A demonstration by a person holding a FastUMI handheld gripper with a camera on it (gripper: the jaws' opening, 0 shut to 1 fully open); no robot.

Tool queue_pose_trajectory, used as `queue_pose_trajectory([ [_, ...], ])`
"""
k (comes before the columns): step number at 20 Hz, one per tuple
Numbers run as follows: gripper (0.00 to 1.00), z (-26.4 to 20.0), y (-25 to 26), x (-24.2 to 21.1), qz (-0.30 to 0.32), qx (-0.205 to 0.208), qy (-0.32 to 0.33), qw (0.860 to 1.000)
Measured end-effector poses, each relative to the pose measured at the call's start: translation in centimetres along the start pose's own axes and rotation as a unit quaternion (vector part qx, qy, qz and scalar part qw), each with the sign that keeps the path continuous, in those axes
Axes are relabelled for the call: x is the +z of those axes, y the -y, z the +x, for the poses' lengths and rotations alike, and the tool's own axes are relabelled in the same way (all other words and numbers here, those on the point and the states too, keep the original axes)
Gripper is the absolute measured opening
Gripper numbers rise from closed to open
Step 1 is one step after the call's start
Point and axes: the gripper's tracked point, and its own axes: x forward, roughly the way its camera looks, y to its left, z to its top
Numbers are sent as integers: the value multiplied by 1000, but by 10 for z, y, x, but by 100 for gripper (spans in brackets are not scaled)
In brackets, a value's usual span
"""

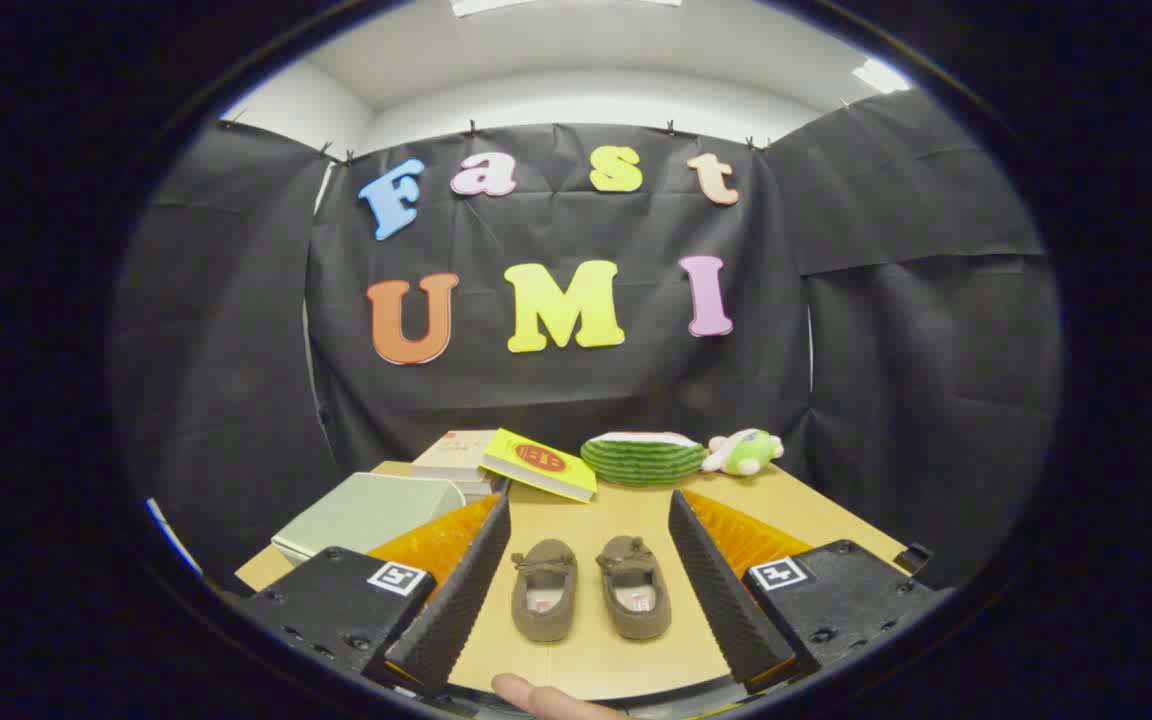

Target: Open the storage box then place both shoes into the box .Put the left shoe in first, then the right shoe, with the right side of both shoes facing outward in a uniform manner.

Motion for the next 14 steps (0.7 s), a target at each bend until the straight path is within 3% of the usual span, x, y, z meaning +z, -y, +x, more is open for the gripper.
queue_pose_trajectory([
  [14,100,30,4,-19,-9,4,-23,1000],
])
